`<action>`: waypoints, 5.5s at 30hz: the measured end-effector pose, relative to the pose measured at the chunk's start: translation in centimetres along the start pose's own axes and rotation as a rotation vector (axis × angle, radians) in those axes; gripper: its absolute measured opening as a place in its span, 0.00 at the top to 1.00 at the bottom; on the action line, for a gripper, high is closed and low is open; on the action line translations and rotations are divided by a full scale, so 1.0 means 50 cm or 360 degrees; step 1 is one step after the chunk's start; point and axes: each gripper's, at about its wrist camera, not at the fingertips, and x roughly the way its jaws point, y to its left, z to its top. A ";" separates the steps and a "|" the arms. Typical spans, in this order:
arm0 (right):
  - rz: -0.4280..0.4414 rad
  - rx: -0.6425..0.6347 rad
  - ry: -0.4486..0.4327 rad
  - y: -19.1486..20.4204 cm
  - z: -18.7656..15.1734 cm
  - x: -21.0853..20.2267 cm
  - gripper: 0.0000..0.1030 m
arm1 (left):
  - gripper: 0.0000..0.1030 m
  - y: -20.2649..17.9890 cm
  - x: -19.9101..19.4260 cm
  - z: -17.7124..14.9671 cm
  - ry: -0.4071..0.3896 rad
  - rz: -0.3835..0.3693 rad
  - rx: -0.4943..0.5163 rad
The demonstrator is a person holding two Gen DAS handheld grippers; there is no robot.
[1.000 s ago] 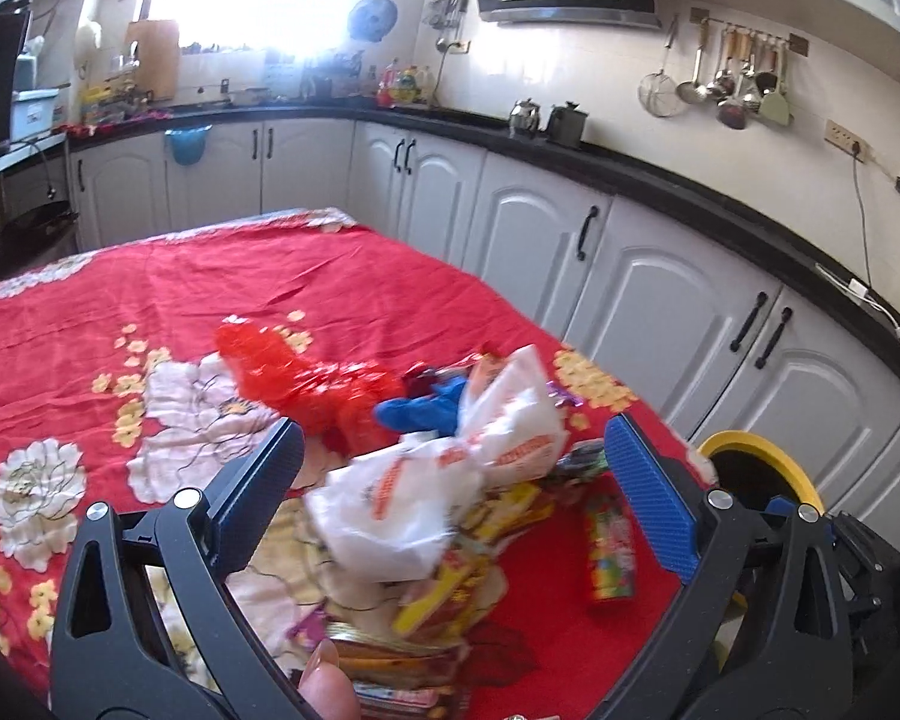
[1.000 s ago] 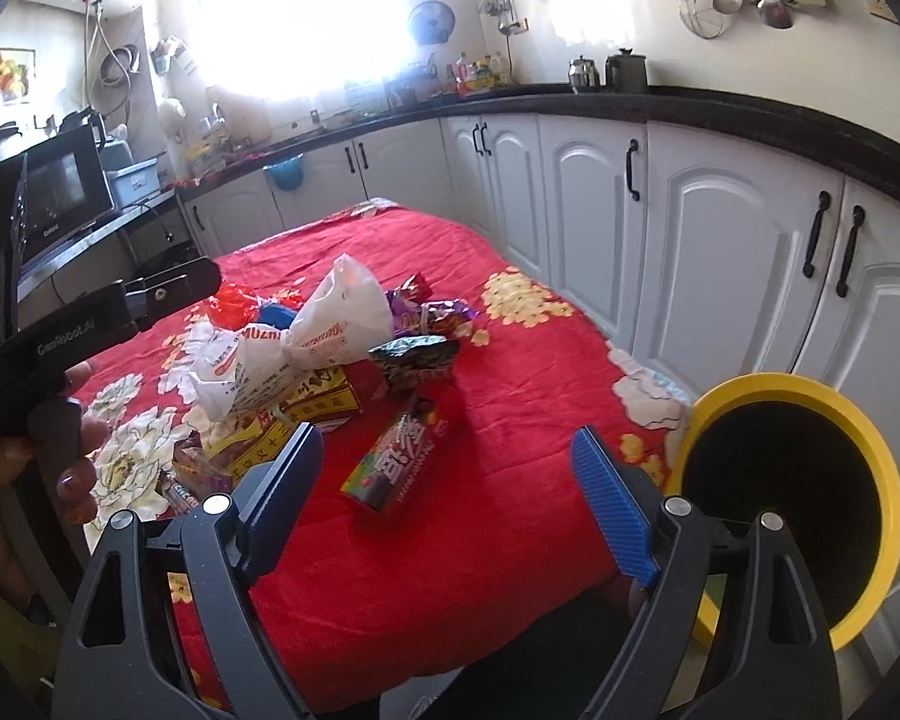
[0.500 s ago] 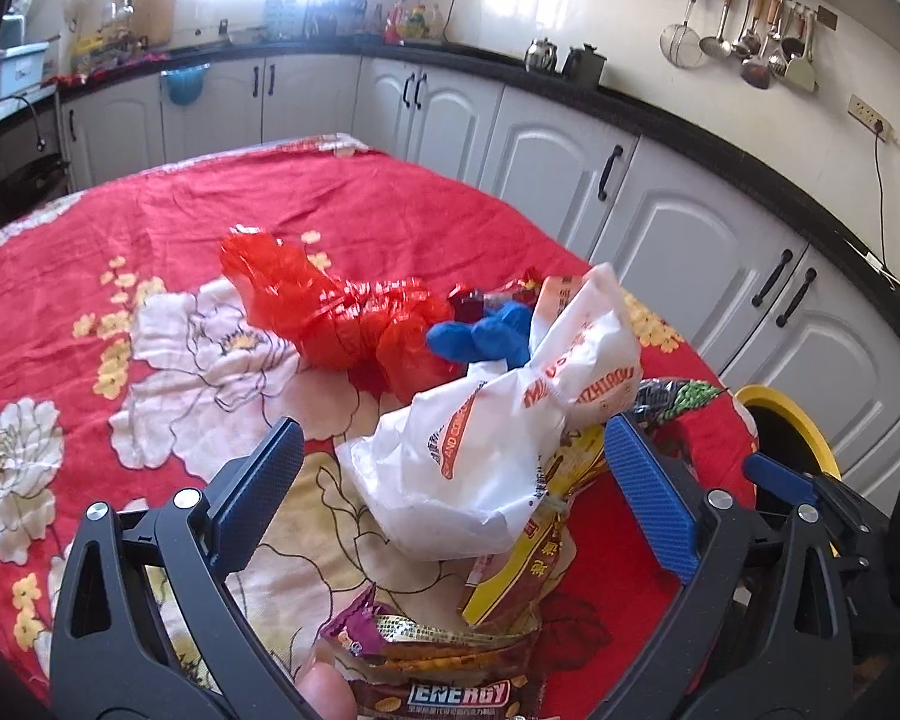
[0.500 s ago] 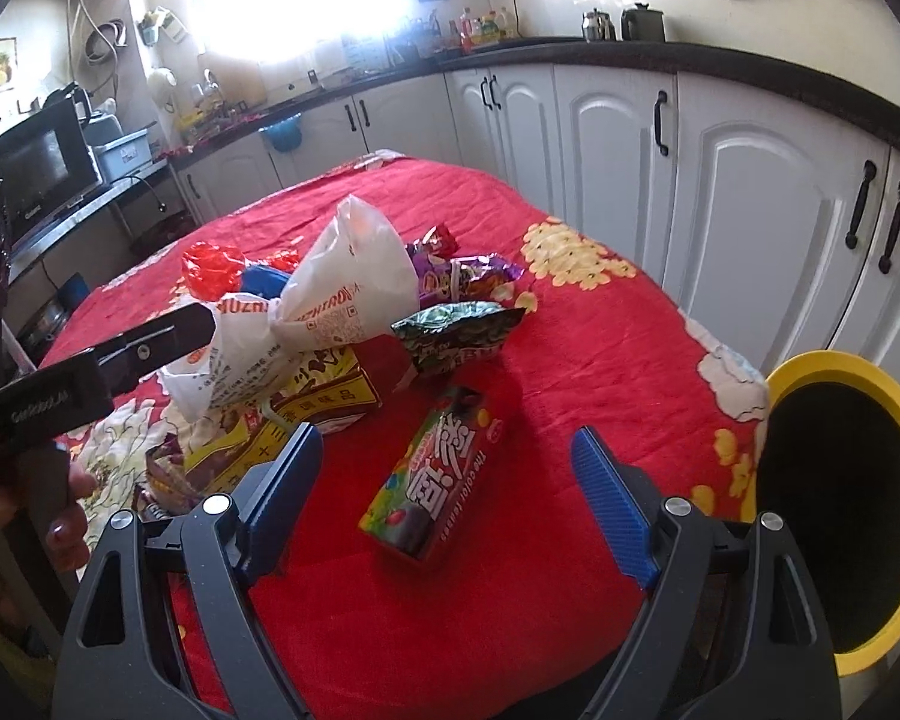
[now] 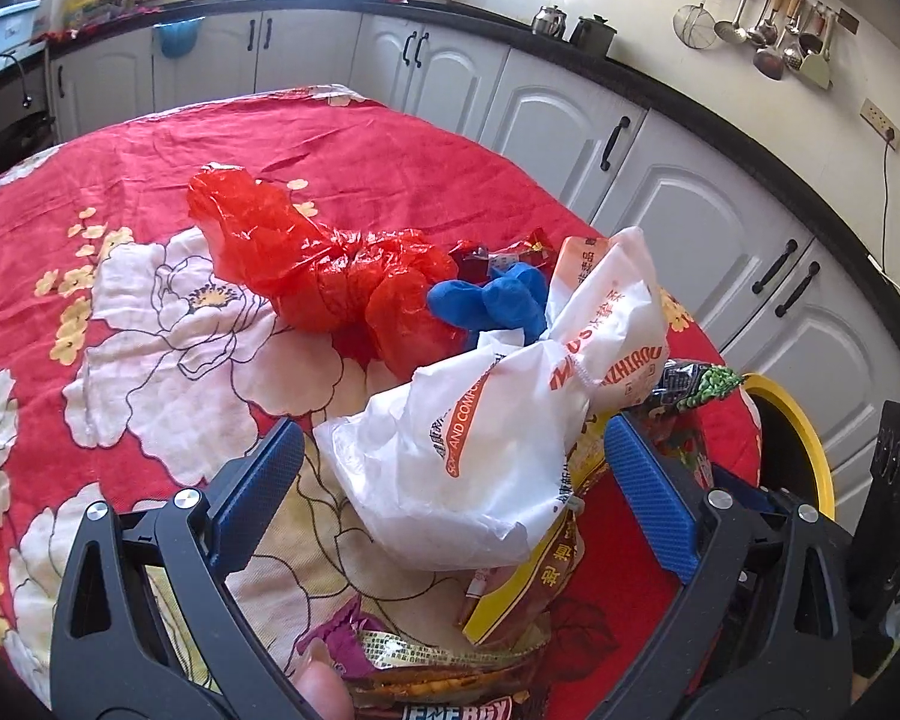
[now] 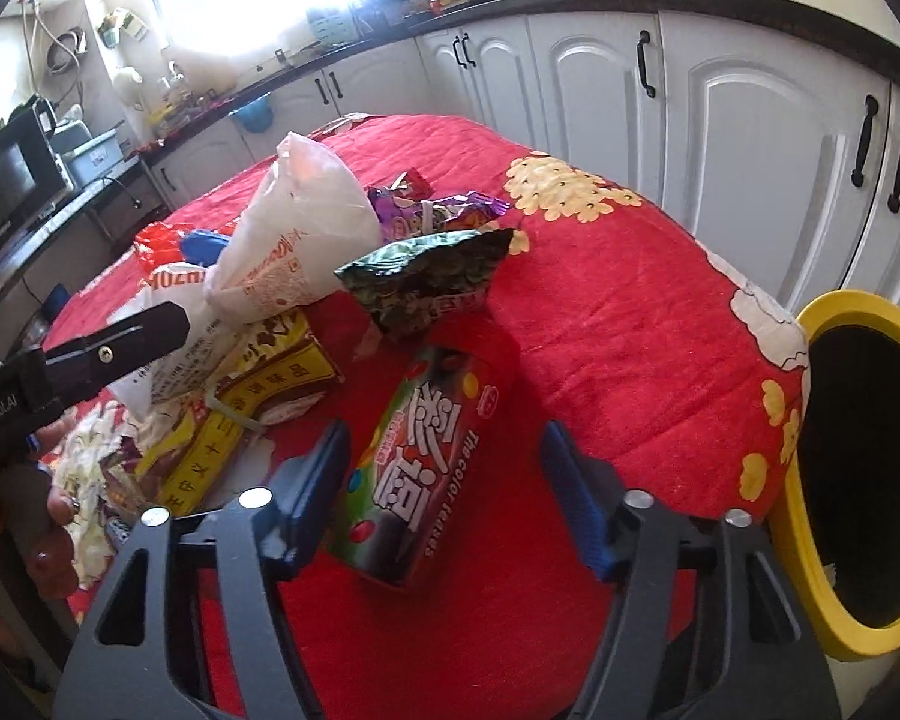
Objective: Collect trash
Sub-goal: 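Grasp the white plastic bag with left tool while right grasps red candy tube, then carry the white bag and red tube over the bin with both tools, then open both tools to drop the bag and tube into the bin, then move both open tools back from the bin to the table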
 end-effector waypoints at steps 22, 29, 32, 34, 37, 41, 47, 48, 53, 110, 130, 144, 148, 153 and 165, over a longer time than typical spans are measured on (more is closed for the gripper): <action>0.0020 0.0046 -0.0020 -0.038 -0.034 -0.044 0.71 | 0.44 -0.008 -0.010 -0.007 0.0055 -0.0003 0.0085; 0.0006 0.0100 -0.0038 -0.056 -0.041 -0.068 0.71 | 0.53 -0.020 -0.034 -0.006 0.0033 0.0001 0.0133; -0.0006 0.0126 -0.0055 -0.068 -0.042 -0.081 0.71 | 0.55 -0.026 -0.051 -0.002 0.0001 0.0012 0.0162; -0.0012 0.0143 -0.0070 -0.079 -0.042 -0.091 0.71 | 0.56 -0.031 -0.065 0.001 -0.0028 0.0015 0.0169; -0.0020 0.0172 -0.0097 -0.095 -0.039 -0.107 0.71 | 0.56 -0.040 -0.084 0.007 -0.0059 0.0005 0.0178; -0.0031 0.0201 -0.0134 -0.111 -0.036 -0.127 0.71 | 0.56 -0.059 -0.103 0.012 -0.0096 -0.0013 0.0197; -0.0038 0.0234 -0.0187 -0.137 -0.034 -0.160 0.71 | 0.56 -0.097 -0.115 0.012 -0.0120 -0.0057 0.0233; -0.0043 0.0234 -0.0199 -0.142 -0.033 -0.167 0.71 | 0.56 -0.105 -0.116 0.011 -0.0122 -0.0067 0.0240; -0.0062 0.0239 -0.0243 -0.166 -0.028 -0.197 0.71 | 0.56 -0.142 -0.109 0.006 -0.0120 -0.0108 0.0260; -0.0396 0.0506 -0.0416 -0.463 -0.089 -0.343 0.71 | 0.56 -0.527 0.044 -0.062 0.0050 -0.0369 0.0585; -0.0410 0.0598 -0.0297 -0.530 -0.116 -0.293 0.71 | 0.56 -0.603 0.165 -0.109 0.0227 -0.0310 0.0686; -0.0405 0.0659 -0.0291 -0.551 -0.125 -0.277 0.55 | 0.46 -0.611 0.191 -0.123 0.0263 -0.0304 0.0683; -0.0422 0.0671 -0.0298 -0.554 -0.127 -0.283 0.53 | 0.30 -0.605 0.185 -0.119 0.0242 -0.0304 0.0670; -0.0440 0.0660 -0.0308 -0.549 -0.128 -0.292 0.46 | 0.19 -0.587 0.166 -0.111 0.0207 -0.0303 0.0632; -0.0426 0.0576 -0.0357 -0.500 -0.112 -0.314 0.38 | 0.11 -0.543 0.098 -0.086 0.0089 -0.0284 0.0554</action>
